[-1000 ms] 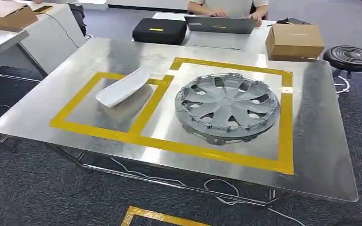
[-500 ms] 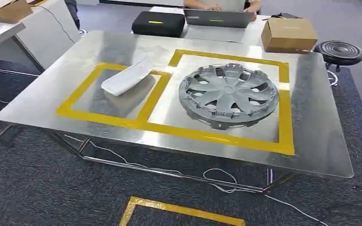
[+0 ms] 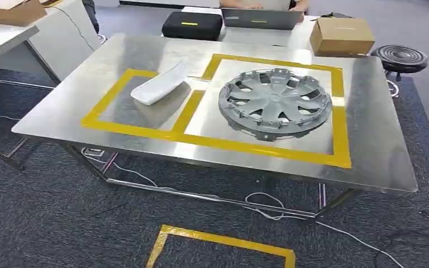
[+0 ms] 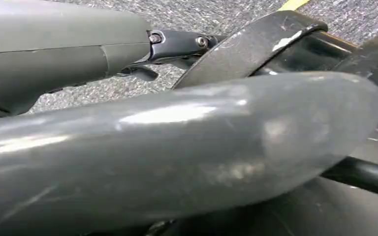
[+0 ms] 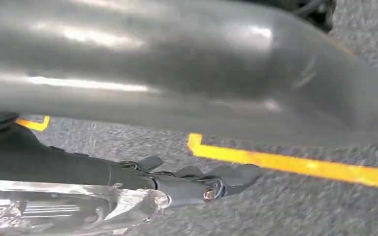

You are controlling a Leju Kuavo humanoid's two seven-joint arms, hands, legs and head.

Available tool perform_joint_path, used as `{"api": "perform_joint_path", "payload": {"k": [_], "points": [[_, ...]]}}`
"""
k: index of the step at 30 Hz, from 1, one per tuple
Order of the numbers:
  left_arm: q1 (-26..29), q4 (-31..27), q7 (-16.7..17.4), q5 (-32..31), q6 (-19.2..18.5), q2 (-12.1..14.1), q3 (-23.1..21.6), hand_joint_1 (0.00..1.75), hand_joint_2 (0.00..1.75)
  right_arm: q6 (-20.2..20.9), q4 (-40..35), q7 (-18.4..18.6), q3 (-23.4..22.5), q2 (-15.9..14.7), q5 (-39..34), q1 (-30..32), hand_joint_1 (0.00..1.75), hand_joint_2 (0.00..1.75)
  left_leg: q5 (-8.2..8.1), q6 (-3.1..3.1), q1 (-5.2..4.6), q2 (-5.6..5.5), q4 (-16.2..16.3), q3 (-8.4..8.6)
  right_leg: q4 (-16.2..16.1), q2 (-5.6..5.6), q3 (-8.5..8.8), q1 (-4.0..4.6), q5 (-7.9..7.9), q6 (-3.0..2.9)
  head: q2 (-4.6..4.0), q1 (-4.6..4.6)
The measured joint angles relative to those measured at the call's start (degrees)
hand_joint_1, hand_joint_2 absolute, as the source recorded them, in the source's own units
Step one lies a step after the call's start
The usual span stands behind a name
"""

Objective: Take the parts from the cabinet and place them on the table.

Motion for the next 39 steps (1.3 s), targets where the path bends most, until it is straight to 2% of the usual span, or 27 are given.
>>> {"api": "perform_joint_path", "payload": {"k": [1,3,5,6,8,10,11,12,13,16,18,20,21,22,24,25,26,27,28,30,31,32,33,35,36,37,39], "points": [[0.00,0.04,0.00,0.00,0.00,0.20,0.00,0.00,0.00,0.04,0.02,0.00,0.00,0.26,0.00,-0.02,0.00,0.00,-0.13,-0.19,-0.32,-0.02,0.22,-0.14,-1.00,-0.19,-0.15,-0.99,1.03,0.30,0.00,0.09],[-0.07,0.04,0.46,0.00,0.02,0.15,0.00,0.00,0.00,-0.31,-0.13,0.29,0.00,0.22,1.18,-0.06,0.00,0.00,-5.94,-1.76,-0.14,-0.01,4.22,-1.58,-1.40,-0.34,-1.07,-1.20,2.23,-0.07,0.00,-0.50],[-0.36,0.04,1.51,0.33,0.00,0.15,0.13,0.00,0.00,-0.74,-0.39,1.99,-0.02,0.22,2.05,0.03,0.00,0.00,-12.06,-2.94,0.16,0.00,12.62,-3.53,-1.35,-0.36,-2.33,-1.45,3.38,0.48,0.00,-0.50],[-0.37,0.04,2.27,0.59,-0.04,0.15,0.30,0.00,0.00,-0.81,-0.72,4.07,-0.02,0.22,2.05,0.14,0.00,0.00,-13.32,-3.37,0.38,0.00,16.19,-3.92,-1.29,-0.38,-3.20,-1.60,4.07,0.74,0.00,-0.46],[-0.37,0.04,3.15,0.81,-0.74,0.17,0.68,0.00,0.00,-0.83,-1.29,8.29,-0.02,0.24,2.27,0.27,0.00,0.00,-10.13,-4.30,1.00,0.03,16.15,-1.83,-0.94,-0.38,-4.98,-2.05,5.24,1.40,0.00,-0.44],[-0.32,0.04,3.82,1.09,-1.87,0.44,1.11,0.00,0.00,-0.96,-2.14,11.51,-0.02,0.26,2.38,0.47,0.00,0.00,-5.88,-5.70,1.91,0.03,8.91,3.25,-0.02,-0.32,-6.67,-2.88,6.01,2.26,0.00,-0.46],[-0.22,0.02,4.24,1.18,-2.29,0.50,1.37,0.00,0.00,-0.96,-3.01,12.26,-0.02,0.20,2.14,0.68,0.00,0.00,-5.60,-7.01,2.85,-0.06,4.10,6.16,0.75,-0.24,-7.56,-2.86,6.33,2.77,0.00,-0.55],[-0.08,0.00,4.42,1.18,-2.34,0.63,1.66,0.00,0.00,-0.90,-4.43,12.59,0.04,0.10,1.81,1.13,0.00,0.00,-6.49,-7.29,3.28,-0.60,0.11,8.11,2.03,0.03,-8.79,-2.97,6.58,3.01,0.00,-1.25],[-0.10,0.00,4.42,1.14,-2.47,0.72,1.88,0.00,0.00,-0.90,-5.30,12.55,0.20,0.29,1.34,1.29,0.00,0.00,-7.77,-5.08,3.01,-0.79,-0.59,7.69,2.48,0.16,-9.54,-2.44,7.12,3.38,0.00,-1.05],[0.14,0.02,2.97,0.02,-2.47,0.85,2.45,0.00,0.00,0.57,-7.61,10.07,0.77,0.31,1.62,2.56,0.00,0.00,-6.80,-3.11,3.14,-0.21,0.48,6.02,2.38,0.41,-10.80,-2.73,8.65,3.43,0.00,-0.79],[0.26,0.02,1.35,-0.77,-2.03,1.05,2.54,0.00,0.00,1.73,-8.04,6.18,1.16,0.37,4.01,2.93,0.00,0.00,-5.65,-1.69,3.01,0.07,0.55,4.83,5.75,0.39,-11.74,-2.75,3.01,4.06,0.00,-0.50],[0.29,0.02,0.79,-1.83,-1.01,1.14,2.56,0.00,0.00,2.16,-8.07,1.15,1.25,0.44,7.78,2.76,0.00,0.00,-4.29,-1.09,2.75,0.15,0.59,3.10,14.47,0.36,-13.48,-2.71,-3.67,4.22,0.00,-0.20],[0.29,0.02,0.74,-2.30,-0.37,1.14,2.56,0.00,0.00,2.32,-8.04,-0.55,1.25,0.44,9.30,2.76,0.00,0.00,-3.62,-0.94,2.54,0.17,0.63,2.24,18.43,0.37,-13.93,-2.65,-5.30,4.01,0.00,-0.15],[0.30,0.02,0.74,-2.62,0.24,1.11,2.56,0.00,0.00,2.32,-8.02,-2.07,1.25,0.46,10.55,2.74,0.00,0.00,-3.02,-0.76,2.33,0.16,0.70,1.50,20.30,0.37,-13.57,-2.52,-5.00,3.71,0.00,-0.09],[0.45,0.02,-0.35,-0.31,0.39,0.92,2.87,0.00,0.00,2.10,-7.74,-3.30,1.25,0.48,10.40,2.50,0.00,0.00,-1.88,-0.60,1.78,0.15,0.71,0.16,17.32,0.42,-9.52,-1.92,-1.24,2.56,0.00,-0.09],[1.04,0.02,-2.32,3.64,0.00,0.63,4.36,0.00,0.00,1.59,-7.28,-3.34,1.14,0.48,9.00,2.21,0.00,0.00,-1.38,-0.52,1.44,0.17,0.71,-0.31,12.43,0.44,-5.62,-1.38,0.55,1.59,0.00,-0.09],[1.50,0.00,-4.51,7.37,-1.04,0.33,6.33,0.00,0.00,1.07,-7.02,-2.44,0.98,0.44,6.88,2.13,0.00,0.00,-0.94,-0.39,1.53,0.19,0.71,-0.57,6.95,0.42,-1.58,-0.75,0.72,0.42,0.00,-0.17],[2.00,-0.02,-6.28,10.20,-2.43,0.22,8.16,0.00,0.00,0.54,-6.95,-0.69,0.85,0.31,4.16,2.13,0.00,0.00,-0.55,-0.61,1.31,0.24,0.75,-0.80,1.71,0.25,1.50,-0.32,-1.76,-0.94,0.00,-0.28],[2.44,0.00,-7.68,12.16,-3.83,0.39,10.02,0.00,0.00,-0.62,-6.67,1.78,0.61,0.42,0.62,2.11,0.00,0.00,-0.22,-0.74,1.45,0.27,0.80,-0.94,-0.62,0.32,3.02,-0.37,-1.81,-0.30,0.00,-0.06],[2.94,0.02,-8.42,13.49,-4.77,0.48,12.93,0.00,0.00,-3.97,-6.21,8.05,-0.04,0.48,-5.73,2.18,0.00,0.00,0.80,-1.42,1.88,0.30,0.66,-1.29,-0.68,0.39,2.04,0.04,-1.11,0.29,0.02,0.06],[3.02,0.02,-8.06,13.46,-4.55,0.35,13.47,0.00,0.00,-5.25,-6.03,10.70,-0.15,0.50,-7.77,2.26,0.00,0.00,1.24,-1.77,1.70,0.28,0.57,-1.46,-1.25,0.36,1.71,-0.15,-0.34,0.50,0.02,0.09],[3.06,0.11,-7.58,13.00,-4.02,0.31,13.77,0.00,0.00,-6.06,-5.62,12.55,-0.17,0.77,-9.93,2.24,0.00,0.00,0.28,-2.00,1.63,0.29,1.11,-1.73,-1.72,0.08,1.31,-0.73,0.60,0.69,0.02,0.29],[3.03,0.11,-7.01,12.43,-3.41,0.07,13.97,0.00,0.00,-7.02,-5.60,13.82,0.09,0.74,-12.55,2.32,0.00,0.00,-3.02,-2.43,1.51,0.39,2.77,-2.46,-1.76,0.24,0.43,-0.88,1.32,0.17,0.02,-0.04],[2.99,0.11,-6.49,11.89,-2.73,-0.02,14.32,0.00,0.00,-8.28,-5.46,15.43,1.48,0.74,-16.30,2.70,0.00,0.00,-10.38,-3.34,1.79,0.50,10.59,-4.37,-1.72,0.28,-1.55,-0.99,2.88,0.28,0.02,-0.17],[2.98,0.11,-6.38,11.82,-2.67,-0.02,14.45,0.00,0.00,-8.66,-5.44,15.78,2.12,0.74,-17.03,2.88,0.00,0.00,-12.31,-3.61,1.81,0.54,14.55,-5.11,-1.67,0.25,-2.27,-1.00,3.61,0.42,0.02,-0.22],[2.99,0.11,-6.34,11.80,-2.64,-0.02,14.56,0.00,0.00,-8.81,-5.40,15.93,2.54,0.74,-17.25,2.94,0.00,0.00,-12.35,-3.78,1.86,0.57,17.18,-5.19,-1.59,0.18,-3.13,-1.04,4.35,0.60,0.00,-0.24],[3.03,0.11,-6.16,11.72,-2.60,-0.04,14.91,0.00,0.00,-8.90,-5.31,16.00,3.13,0.74,-17.55,2.94,0.00,0.00,-7.55,-4.36,2.09,0.60,16.38,-2.70,-1.13,0.07,-5.32,-1.28,5.81,0.93,0.02,-0.20]]}}
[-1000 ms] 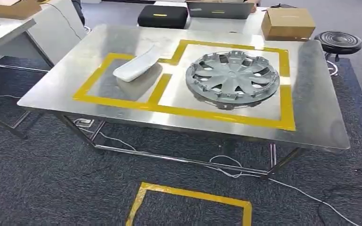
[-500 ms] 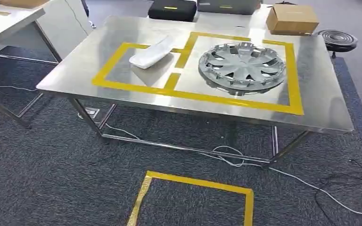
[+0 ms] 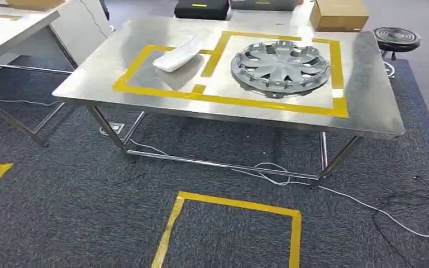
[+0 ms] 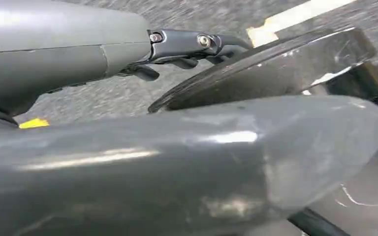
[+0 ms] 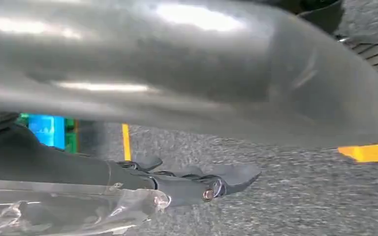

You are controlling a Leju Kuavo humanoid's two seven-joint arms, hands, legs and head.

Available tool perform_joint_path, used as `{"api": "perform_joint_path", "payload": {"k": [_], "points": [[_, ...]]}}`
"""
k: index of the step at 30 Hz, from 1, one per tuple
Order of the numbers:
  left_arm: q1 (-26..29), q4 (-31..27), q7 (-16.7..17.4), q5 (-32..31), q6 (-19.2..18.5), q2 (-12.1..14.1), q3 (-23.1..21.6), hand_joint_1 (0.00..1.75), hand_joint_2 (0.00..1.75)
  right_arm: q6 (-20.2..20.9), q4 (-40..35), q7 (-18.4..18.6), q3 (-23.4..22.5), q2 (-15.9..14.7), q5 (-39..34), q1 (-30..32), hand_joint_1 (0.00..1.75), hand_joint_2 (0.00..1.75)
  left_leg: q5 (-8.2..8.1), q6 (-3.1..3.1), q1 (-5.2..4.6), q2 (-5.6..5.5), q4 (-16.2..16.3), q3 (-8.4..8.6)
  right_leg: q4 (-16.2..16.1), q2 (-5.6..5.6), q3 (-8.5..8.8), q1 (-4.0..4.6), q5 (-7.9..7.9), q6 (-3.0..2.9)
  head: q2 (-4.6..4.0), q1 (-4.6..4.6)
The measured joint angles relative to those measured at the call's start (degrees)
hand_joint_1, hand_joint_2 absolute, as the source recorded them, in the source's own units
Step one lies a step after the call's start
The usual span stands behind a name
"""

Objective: Take the parts from the cabinet and place them on the table.

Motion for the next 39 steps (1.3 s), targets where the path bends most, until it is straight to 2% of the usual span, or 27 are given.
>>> {"api": "perform_joint_path", "payload": {"k": [1,2,3,4,5,8,9,11,12,13,15,17,19,20,22,23,24,26,27,28,29,30,32,34,35,38,39], "points": [[0.15,0.00,0.24,-0.07,0.02,0.02,0.13,0.00,0.00,-0.04,0.07,0.00,0.26,0.00,-0.07,0.00,0.00,0.00,2.60,-0.51,0.36,0.00,-3.70,2.93,0.55,0.02,-1.19,-0.31,0.58,0.27,0.00,0.02],[0.46,-0.02,0.35,-0.07,0.07,0.00,0.28,0.00,0.00,-0.07,0.11,0.02,0.57,-0.02,-0.09,-0.02,0.00,0.00,3.31,-1.30,0.91,-0.01,-8.77,6.50,1.26,0.10,-2.23,-0.47,1.05,0.64,0.00,-0.02],[0.77,-0.11,0.46,-0.07,0.15,-0.09,0.39,0.00,0.00,-0.07,0.11,0.02,0.79,-0.24,-0.11,-0.01,0.00,0.00,1.43,-1.84,1.40,-0.13,-13.91,10.06,1.95,0.35,-3.18,-0.14,1.39,0.98,0.00,-0.18],[1.10,-0.11,0.50,-0.07,0.22,-0.04,0.48,0.00,0.00,-0.11,0.11,0.04,0.98,-0.20,-0.11,0.01,0.00,0.00,0.14,-0.56,1.02,-0.40,-17.83,11.90,2.78,0.52,-3.89,-0.14,1.75,1.21,0.00,-0.15],[1.15,-0.09,0.50,-0.04,0.33,-0.15,0.55,0.00,0.00,-0.22,0.11,0.04,1.09,-0.24,-0.13,0.04,0.00,0.00,0.14,0.64,0.98,-0.32,-17.46,10.92,2.90,0.52,-4.17,-0.11,2.38,1.38,0.00,-0.04],[0.96,-0.07,2.27,-3.01,2.09,-0.48,-0.04,0.00,0.00,-1.33,0.02,1.86,3.31,-0.26,-5.17,1.55,0.00,0.00,1.75,2.62,0.93,0.14,-17.02,9.48,2.69,0.59,-4.68,-0.60,3.54,1.89,-0.02,-0.13],[0.82,-0.07,2.82,-4.11,2.93,-0.55,-0.35,0.00,0.00,-1.88,0.02,1.97,4.53,-0.24,-7.18,2.17,0.00,0.00,2.41,3.14,0.92,0.10,-17.02,8.89,4.04,0.53,-5.18,-0.67,0.33,2.42,0.00,0.02],[0.45,-0.07,3.04,-6.25,4.70,-0.74,-1.45,0.00,0.00,-2.25,0.11,0.83,7.37,-0.13,-10.54,2.81,0.00,0.00,3.97,3.47,0.92,0.12,-16.95,6.97,11.74,0.50,-7.00,-0.86,-7.51,3.09,0.00,0.33],[0.30,-0.09,2.99,-7.30,5.50,-0.74,-2.10,0.00,0.00,-2.03,0.15,-0.11,8.92,-0.15,-11.13,2.77,0.00,0.00,4.80,3.42,0.87,0.24,-16.89,5.82,16.43,0.50,-7.87,-0.91,-10.18,3.22,-0.02,0.28],[0.18,-0.09,2.99,-8.13,6.12,-0.74,-2.69,0.00,0.00,-1.66,0.22,-1.16,10.23,-0.17,-11.19,2.78,0.00,0.00,5.58,3.37,0.87,0.44,-16.85,4.68,19.88,0.49,-8.06,-0.92,-11.09,3.27,-0.02,0.31],[-0.15,-0.09,3.65,-9.33,6.51,-0.76,-3.85,0.00,0.00,-0.96,0.70,-4.68,13.12,-0.31,-9.48,2.79,0.00,0.00,7.16,3.26,0.86,0.48,-16.75,2.69,19.89,0.48,-5.18,-0.92,-7.57,3.15,0.00,0.31],[-0.54,-0.09,5.05,-9.77,6.34,-1.03,-4.42,0.00,0.00,-0.35,0.98,-8.55,13.66,-0.42,-7.73,2.71,0.00,0.00,8.49,2.97,0.87,0.23,-16.66,1.04,12.54,0.48,1.46,-0.93,-3.98,2.93,0.00,0.31],[-0.75,-0.09,5.73,-10.03,6.32,-1.09,-4.57,0.00,0.00,0.04,0.98,-10.29,13.70,-0.39,-6.36,2.65,0.00,0.00,9.53,2.44,0.48,-0.09,-16.56,0.37,0.83,0.61,9.85,-0.87,-7.35,2.73,0.00,0.37],[-0.83,-0.09,6.12,-10.21,6.32,-1.16,-4.83,0.00,0.00,0.07,0.98,-10.47,13.73,-0.42,-5.77,2.56,0.00,0.00,10.26,2.23,0.26,-0.05,-16.50,0.30,-0.91,0.69,10.17,-0.86,-8.12,2.51,0.00,0.26],[-0.98,-0.09,6.49,-10.80,6.25,-1.16,-5.38,0.00,0.00,0.90,1.01,-9.46,13.46,-0.42,-4.50,2.55,0.00,0.00,11.47,1.82,0.35,-0.06,-16.87,0.04,-0.15,0.66,9.08,-0.67,-7.51,1.97,0.00,0.33],[-1.02,-0.04,6.58,-11.32,6.14,-1.16,-5.60,0.00,0.00,2.04,1.16,-8.19,12.72,-0.39,-3.58,2.49,0.00,0.00,11.93,1.51,0.13,-0.34,-16.77,-0.17,-0.50,0.40,8.07,-1.16,-6.64,1.34,0.00,0.44],[-1.17,-0.04,6.58,-11.87,5.99,-1.14,-5.77,0.00,0.00,3.34,1.44,-6.93,11.92,-0.39,-2.66,2.26,0.00,0.00,9.66,1.17,0.00,-0.14,-15.84,-1.10,-0.40,-0.04,7.49,-1.24,-5.89,0.83,0.00,0.46],[-1.32,-0.04,5.88,-13.07,5.81,-0.90,-5.90,0.00,0.00,5.55,1.88,-6.38,10.38,-0.39,-1.07,2.27,0.00,0.00,1.33,0.74,-0.36,-0.10,-8.92,-2.99,-0.41,-0.30,5.55,-1.08,-4.33,0.23,0.00,-0.26],[-1.34,-0.04,5.33,-13.47,5.79,-0.68,-5.95,0.00,0.00,6.85,2.17,-7.06,9.68,-0.37,-1.07,2.26,0.00,0.00,-1.44,0.71,-0.51,-0.10,-4.68,-3.69,-0.39,-0.44,4.71,-0.85,-3.61,0.09,-0.02,-0.11],[-1.36,-0.04,4.66,-13.98,5.64,-0.33,-6.05,0.00,0.00,8.65,2.34,-8.27,9.03,-0.37,-1.11,2.22,0.00,0.00,-2.71,0.74,-0.68,-0.10,-0.98,-4.08,-0.34,-0.57,3.78,-0.65,-2.95,0.01,-0.02,-0.13],[-1.39,-0.04,4.44,-14.32,5.49,-0.06,-6.21,0.00,0.00,9.56,2.38,-9.40,8.52,-0.37,-0.89,2.08,0.00,0.00,-1.93,0.79,-0.79,-0.09,1.00,-3.86,-0.23,-0.62,2.98,-0.51,-2.44,-0.03,-0.02,-0.15],[-1.43,-0.04,4.46,-14.36,4.99,0.13,-6.38,0.00,0.00,10.27,2.45,-10.38,8.04,-0.35,0.13,1.90,0.00,0.00,0.92,0.95,-0.82,-0.08,0.86,-2.76,-0.06,-0.61,1.74,-0.35,-1.66,0.06,0.00,-0.13],[-1.40,-0.04,4.89,-14.38,3.89,0.50,-6.36,0.00,0.00,10.75,2.49,-10.82,7.67,-0.35,2.03,1.60,0.00,0.00,5.65,0.98,-0.74,-0.07,-3.98,1.27,0.47,-0.59,-0.24,-0.29,-0.43,0.33,0.00,-0.11],[-1.55,-0.04,5.64,-14.51,3.21,0.57,-6.36,0.00,0.00,12.11,2.51,-11.59,7.28,-0.37,5.12,1.35,0.00,0.00,4.13,1.02,-0.18,-2.71,-13.85,8.43,1.29,0.36,-1.74,-0.02,0.34,1.03,-0.02,-0.22],[-1.66,-0.04,5.97,-14.73,3.04,0.57,-6.36,0.00,0.00,13.34,2.51,-12.22,7.08,-0.42,6.94,1.04,0.00,0.00,2.05,1.89,-0.07,-3.07,-17.48,9.59,1.95,0.60,-2.45,0.29,1.05,0.93,0.00,-0.02],[-1.83,-0.04,5.94,-16.87,2.65,0.70,-6.38,0.00,0.00,14.71,2.95,-13.59,5.47,-0.52,11.97,0.52,0.00,0.00,2.26,3.13,0.02,-1.60,-17.46,8.59,2.49,2.10,-3.98,0.14,2.58,1.32,0.00,-0.20],[-1.87,-0.04,5.94,-17.42,2.58,0.74,-6.38,0.00,0.00,14.67,3.13,-13.84,4.76,-0.61,12.97,0.59,0.00,0.00,2.53,3.50,0.15,-0.95,-17.46,8.53,2.96,2.09,-4.56,0.07,1.90,1.62,0.00,-0.15]]}}
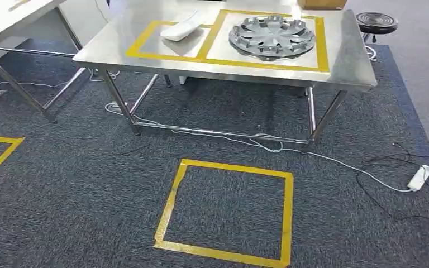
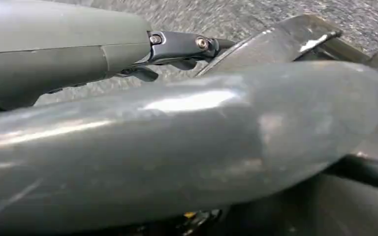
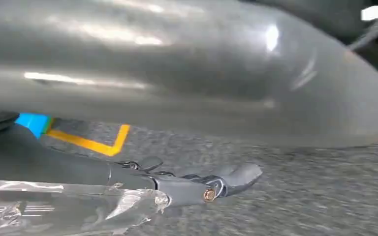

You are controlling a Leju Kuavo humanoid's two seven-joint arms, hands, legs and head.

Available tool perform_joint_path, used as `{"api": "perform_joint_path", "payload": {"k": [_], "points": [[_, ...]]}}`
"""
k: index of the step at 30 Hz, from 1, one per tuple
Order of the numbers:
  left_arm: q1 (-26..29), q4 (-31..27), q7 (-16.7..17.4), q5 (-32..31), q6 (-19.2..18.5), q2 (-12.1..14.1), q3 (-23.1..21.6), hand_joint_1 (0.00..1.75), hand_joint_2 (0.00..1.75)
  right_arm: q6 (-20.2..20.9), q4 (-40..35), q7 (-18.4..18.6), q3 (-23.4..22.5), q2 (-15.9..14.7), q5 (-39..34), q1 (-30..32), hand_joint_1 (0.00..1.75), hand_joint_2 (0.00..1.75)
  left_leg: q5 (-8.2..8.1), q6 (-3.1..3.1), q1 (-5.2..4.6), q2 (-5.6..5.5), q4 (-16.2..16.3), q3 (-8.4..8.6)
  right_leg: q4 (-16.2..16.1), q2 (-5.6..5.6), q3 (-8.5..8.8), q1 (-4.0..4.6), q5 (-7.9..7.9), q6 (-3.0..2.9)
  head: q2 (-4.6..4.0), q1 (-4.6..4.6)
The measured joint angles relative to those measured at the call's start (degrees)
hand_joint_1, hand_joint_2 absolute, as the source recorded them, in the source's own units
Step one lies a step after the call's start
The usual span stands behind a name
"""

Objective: Take the parts from the cabinet and place them on the table.

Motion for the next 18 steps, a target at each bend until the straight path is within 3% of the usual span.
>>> {"api": "perform_joint_path", "payload": {"k": [1,3,4,5,6,8,9,10,11,14,15,16,18], "points": [[-0.02,0.00,0.00,-0.39,0.00,0.11,0.00,0.00,0.00,-0.11,0.42,-0.17,-0.83,0.11,0.85,-0.03,0.00,0.00,0.31,0.45,0.01,0.39,0.00,-0.18,2.48,-0.52,-0.78,-0.05,-2.26,0.70,0.00,0.50],[0.04,0.00,0.00,-0.57,0.04,0.11,0.00,0.00,0.00,-0.24,1.01,-0.39,-1.48,0.13,2.01,-0.51,0.00,0.00,0.87,0.69,-0.02,1.44,0.02,-0.89,11.91,-1.14,-4.24,-0.53,-7.45,1.62,0.00,0.63],[0.06,0.00,0.00,-0.61,0.09,0.11,0.00,0.00,0.00,-0.39,1.27,-0.59,-1.70,0.13,2.27,-0.67,0.00,0.00,1.12,0.69,-0.06,2.05,0.03,-1.22,16.38,-1.25,-5.69,-0.64,-9.31,1.77,0.00,0.66],[0.06,0.00,0.11,-0.76,0.09,0.13,0.04,0.00,0.00,-1.07,1.60,-1.03,-2.03,0.13,2.22,-0.70,0.00,0.00,1.33,0.67,-0.08,2.53,0.05,-1.48,18.30,-1.30,-5.93,-0.73,-9.84,1.87,0.00,0.66],[0.05,0.00,0.50,-1.02,0.11,0.13,0.09,0.00,0.00,-1.85,1.92,-1.29,-2.20,0.11,1.99,-0.70,0.00,0.00,1.47,0.64,-0.10,3.06,0.05,-1.60,17.00,-1.38,-4.41,-0.79,-9.01,1.85,0.00,0.66],[-0.04,0.00,1.40,-1.48,0.24,0.02,0.13,0.00,0.00,-2.71,2.27,-1.57,-2.31,0.13,1.33,-0.74,0.00,0.00,1.61,0.52,-0.14,4.02,0.05,-1.66,7.21,-2.32,2.20,-0.68,-5.30,1.31,0.00,0.68],[-0.03,-0.02,1.60,-1.57,0.33,0.00,0.15,0.00,0.00,-2.86,2.27,-1.62,-2.31,0.13,1.13,-0.78,0.00,0.00,1.63,0.48,-0.20,4.47,0.05,-1.45,1.34,-4.42,6.07,-0.39,-3.80,0.85,0.00,0.66],[0.02,0.00,1.75,-1.64,0.33,-0.02,0.17,0.00,0.00,-3.02,2.31,-1.68,-2.33,0.13,1.00,-1.07,0.00,0.00,1.63,0.24,-0.62,5.04,0.10,-1.59,-1.33,-6.85,7.25,0.33,-5.14,0.43,0.00,0.66],[0.04,0.00,1.86,-1.66,0.35,-0.02,0.20,0.00,0.00,-3.10,2.38,-1.77,-2.33,0.13,1.00,-1.35,0.00,0.00,1.68,-0.02,-0.76,5.50,0.22,-1.82,-1.42,-5.95,7.05,0.27,-4.67,-0.20,0.00,0.62],[0.02,-0.02,2.10,-1.68,0.37,-0.02,0.20,0.00,0.00,-3.19,2.75,-1.75,-2.53,0.13,0.91,-1.32,0.00,0.00,1.80,-0.65,-1.02,7.08,-0.03,-1.69,-1.73,-4.12,6.02,0.06,-4.24,-0.90,0.00,0.68],[0.02,-0.02,2.12,-1.68,0.37,0.00,0.22,0.00,0.00,-3.19,2.80,-1.77,-2.58,0.22,0.82,-1.34,0.00,0.00,1.22,-1.15,-1.08,6.00,0.24,-1.73,-2.36,-3.55,6.72,-0.53,-3.71,-1.07,0.00,0.68],[-0.21,0.00,2.05,-1.68,0.42,-0.07,0.24,0.00,0.00,-3.21,2.80,-1.75,-2.57,0.22,0.63,-1.45,0.00,0.00,-0.65,-1.58,-1.08,3.88,2.36,-2.88,-2.61,-3.09,6.55,-0.61,-3.54,-1.33,0.00,0.02],[-0.36,0.00,1.66,-1.59,0.77,-0.39,0.55,0.00,0.00,-3.21,2.91,-1.77,-2.57,0.22,0.26,-1.55,0.00,0.00,-5.39,-2.15,-1.04,2.16,11.14,-6.85,-2.63,-2.07,6.11,-0.70,-3.26,-1.58,0.00,-0.15]]}}
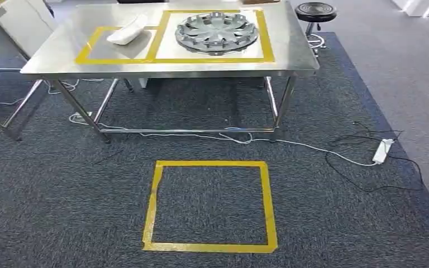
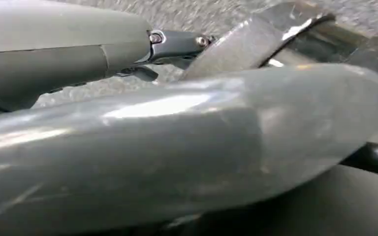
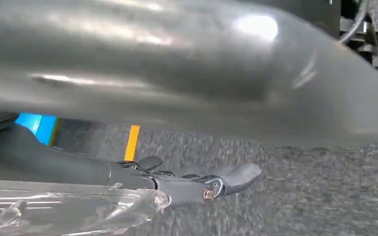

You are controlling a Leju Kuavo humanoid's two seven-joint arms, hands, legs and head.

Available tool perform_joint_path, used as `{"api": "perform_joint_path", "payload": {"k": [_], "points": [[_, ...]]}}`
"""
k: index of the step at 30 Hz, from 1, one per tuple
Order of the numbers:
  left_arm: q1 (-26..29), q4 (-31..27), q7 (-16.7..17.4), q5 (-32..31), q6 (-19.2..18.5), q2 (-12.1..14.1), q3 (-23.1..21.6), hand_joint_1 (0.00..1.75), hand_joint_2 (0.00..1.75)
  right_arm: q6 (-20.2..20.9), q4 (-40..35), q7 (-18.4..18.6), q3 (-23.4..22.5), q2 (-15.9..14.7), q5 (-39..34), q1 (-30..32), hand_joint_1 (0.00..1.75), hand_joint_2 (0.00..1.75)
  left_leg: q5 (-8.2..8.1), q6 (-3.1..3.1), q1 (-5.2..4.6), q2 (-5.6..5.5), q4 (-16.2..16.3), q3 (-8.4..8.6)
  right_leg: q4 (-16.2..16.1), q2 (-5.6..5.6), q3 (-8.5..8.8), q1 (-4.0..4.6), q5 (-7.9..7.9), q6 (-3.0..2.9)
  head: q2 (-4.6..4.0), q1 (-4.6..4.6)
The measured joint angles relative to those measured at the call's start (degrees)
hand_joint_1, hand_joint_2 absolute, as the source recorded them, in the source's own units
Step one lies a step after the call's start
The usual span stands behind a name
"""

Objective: Take the parts from the cabinet and place them on the table.

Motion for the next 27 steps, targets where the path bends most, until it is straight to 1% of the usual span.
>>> {"api": "perform_joint_path", "payload": {"k": [1,2,3,4,5,6,7,8,9,10,11,12,13,14,15,16,17,18,19,20,21,22,23,24,26,27], "points": [[-0.05,0.00,-0.13,0.07,0.24,-0.04,0.17,0.00,0.00,-0.11,0.09,0.02,-0.02,0.00,-0.24,0.02,0.00,0.00,-1.59,-0.17,-0.06,-0.33,4.08,-1.69,0.01,0.73,-0.10,0.00,0.05,0.04,0.00,0.04],[-0.09,0.00,-0.13,0.13,0.39,-0.11,0.24,0.00,0.00,-0.50,0.18,0.26,-0.02,0.00,-0.81,0.04,0.00,0.00,-1.95,-0.33,-0.07,-0.47,6.52,-2.58,0.03,1.50,-0.13,0.00,0.13,0.15,0.00,0.04],[-0.07,0.00,-0.07,0.46,0.61,-0.30,0.52,0.00,0.00,-1.09,0.31,0.76,0.02,0.00,-1.68,0.05,0.00,0.00,-0.77,-0.49,-0.04,-0.57,6.15,-2.15,0.09,2.39,-0.13,-0.07,0.21,0.29,0.00,0.04],[-0.07,0.00,0.33,0.77,0.63,-0.39,0.70,0.00,0.00,-1.51,0.35,1.25,0.11,0.00,-2.45,0.06,0.00,0.00,1.32,-0.64,0.10,-0.72,3.84,-0.93,0.20,3.25,-0.14,-0.20,0.27,0.45,0.00,0.07],[-0.10,0.00,1.18,0.85,0.72,-0.56,0.90,0.00,0.00,-2.27,0.39,1.99,0.39,0.00,-3.75,0.05,0.00,0.00,4.10,-0.98,0.36,-1.25,-0.28,1.02,0.48,4.32,-0.16,-0.48,0.29,0.73,0.00,0.07],[-0.19,0.00,1.93,0.85,0.83,-0.77,1.05,0.00,0.00,-3.04,0.37,2.85,0.90,0.00,-5.27,0.05,0.00,0.00,6.48,-1.52,0.80,-2.52,-4.52,2.80,0.91,5.15,-0.36,-0.74,0.23,1.13,0.00,0.04],[-0.40,0.00,2.38,0.61,1.22,-1.16,1.09,0.00,0.00,-3.71,0.20,3.54,1.63,-0.15,-6.73,0.07,0.00,0.00,7.37,-2.55,1.68,-6.14,-7.19,3.44,1.45,5.71,-1.23,-0.27,0.11,1.65,0.00,-0.17],[-0.74,0.00,2.65,0.24,1.66,-1.44,1.09,0.00,0.00,-4.11,-0.09,3.98,2.39,-0.22,-7.46,-0.04,0.00,0.00,6.32,-2.00,2.22,-7.99,-9.50,3.94,3.08,6.87,-2.24,-0.55,-0.11,1.74,0.00,-0.68],[-0.76,0.00,2.78,-0.13,1.77,-1.57,1.07,0.00,0.00,-4.24,-0.33,4.30,3.32,-0.24,-7.78,-0.04,0.00,0.00,6.10,-0.28,1.97,-7.44,-8.51,3.28,3.16,7.43,-2.95,-0.27,0.21,2.05,0.02,-0.24],[-0.79,0.00,2.80,-0.35,1.77,-1.55,1.07,0.00,0.00,-4.33,-0.42,4.48,3.94,-0.26,-7.82,0.35,0.00,0.00,6.06,0.13,1.72,-6.73,-8.46,3.25,3.12,8.20,-3.28,-0.48,0.39,2.21,0.02,-0.37],[-0.78,0.00,2.93,-0.50,1.77,-1.57,1.07,0.00,0.00,-4.50,-0.55,4.48,4.57,-0.28,-7.78,0.88,0.00,0.00,6.26,0.60,1.73,-5.91,-8.44,3.33,3.17,8.94,-3.49,-0.64,0.56,2.40,0.02,-0.20],[-0.77,-0.07,3.37,-0.57,1.75,-1.77,1.07,0.00,0.00,-4.88,-0.88,4.06,5.12,-0.44,-7.63,1.42,0.00,0.00,6.38,0.95,2.11,-4.79,-8.50,3.35,3.49,8.98,-3.83,-0.72,0.41,2.49,0.02,-0.53],[-0.79,-0.07,3.96,-0.55,1.84,-1.77,1.07,0.00,0.00,-5.05,-1.31,3.30,5.90,-0.20,-7.39,1.88,0.00,0.00,6.45,1.32,1.96,-4.56,-8.50,3.42,5.06,5.57,-4.44,-0.34,-0.74,2.90,0.02,0.27],[-0.71,-0.07,4.31,-0.55,2.05,-1.79,1.07,0.00,0.00,-5.38,-1.84,2.16,6.84,-0.20,-6.16,2.14,0.00,0.00,6.44,1.70,1.82,-3.53,-8.50,3.38,8.64,3.03,-6.10,-0.40,-2.81,3.37,0.02,0.94],[-0.57,-0.07,4.39,-0.33,2.51,-2.01,1.11,0.00,0.00,-5.44,-2.76,0.82,7.94,-0.20,-4.84,2.44,0.00,0.00,6.40,1.76,1.64,-2.71,-8.49,3.35,13.16,1.67,-8.11,-0.46,-4.97,3.64,0.02,0.94],[-0.48,-0.07,4.37,-0.11,2.71,-2.01,1.16,0.00,0.00,-5.18,-3.93,-0.30,9.42,-0.20,-2.78,2.86,0.00,0.00,6.33,1.83,1.55,-1.70,-8.49,3.36,17.89,0.87,-10.25,-0.48,-6.94,3.69,0.02,0.92],[-0.38,-0.07,4.16,0.00,2.71,-2.01,1.22,0.00,0.00,-4.72,-4.78,-0.39,10.48,-0.20,-0.84,3.27,0.00,0.00,6.22,1.98,1.43,-0.82,-8.49,3.38,21.07,0.61,-11.68,-0.46,-7.87,3.63,0.02,0.98],[-0.29,-0.07,3.98,0.09,2.69,-2.01,1.44,0.00,0.00,-4.48,-5.42,-0.39,11.11,-0.20,0.29,3.73,0.00,0.00,6.12,2.05,1.33,-0.14,-8.49,3.48,21.33,0.48,-11.74,-0.44,-7.42,3.42,0.02,0.98],[-0.23,-0.07,4.02,0.09,2.69,-2.01,1.73,0.00,0.00,-3.98,-6.10,-0.37,11.63,-0.13,2.37,4.37,0.00,0.00,5.98,2.13,1.16,0.49,-8.49,3.62,19.11,0.41,-10.45,-0.37,-5.76,3.07,0.02,0.98],[-0.21,-0.07,4.55,0.07,2.64,-2.03,1.79,0.00,0.00,-3.19,-6.98,-0.66,12.07,0.00,5.68,5.07,0.00,0.00,5.83,2.21,1.00,1.05,-8.50,3.82,14.89,0.06,-8.17,-0.14,-3.52,2.51,0.02,1.01],[-0.37,-0.07,6.15,-0.24,2.32,-2.25,1.77,0.00,0.00,-2.12,-8.18,-1.05,12.70,0.20,10.44,5.76,0.00,0.00,5.60,2.19,0.84,1.63,-8.52,4.16,9.30,-0.99,-5.09,0.36,-1.15,1.75,0.02,0.98],[-0.53,-0.07,7.46,-0.99,1.99,-2.38,1.70,0.00,0.00,-1.26,-9.43,-1.29,13.51,0.26,14.31,6.28,0.00,0.00,5.38,2.19,0.80,2.01,-8.62,4.40,4.97,-4.79,-2.90,1.33,-0.68,0.78,0.02,0.96],[-0.74,-0.07,8.73,-2.89,1.75,-2.38,1.66,0.00,0.00,-0.26,-10.32,-1.14,14.32,0.37,17.72,6.43,0.00,0.00,5.08,1.85,0.15,2.67,-8.53,4.44,3.74,-5.72,-2.19,1.67,-1.42,0.54,0.02,1.01],[-1.24,-0.07,9.74,-5.45,1.60,-2.38,1.23,0.00,0.00,0.41,-11.45,-0.77,14.99,0.37,20.55,6.68,0.00,0.00,5.13,1.71,0.09,3.17,-8.81,4.48,3.85,-4.96,-2.15,1.58,-1.26,0.60,0.02,1.10],[-2.09,-0.07,10.82,-8.05,1.42,-2.36,-0.90,0.00,0.00,1.25,-12.96,-0.06,15.61,0.66,23.15,7.68,0.00,0.00,5.12,1.62,-0.12,4.40,-9.45,5.04,3.72,-3.53,-2.28,1.43,-1.18,0.43,0.02,1.09],[-2.32,-0.07,11.23,-8.70,1.42,-2.34,-1.98,0.00,0.00,1.44,-13.51,0.33,15.91,0.83,23.76,8.08,0.00,0.00,4.83,1.26,-0.55,5.03,-9.59,5.66,2.79,-2.69,-1.71,0.80,-0.91,0.28,0.02,1.05]]}}
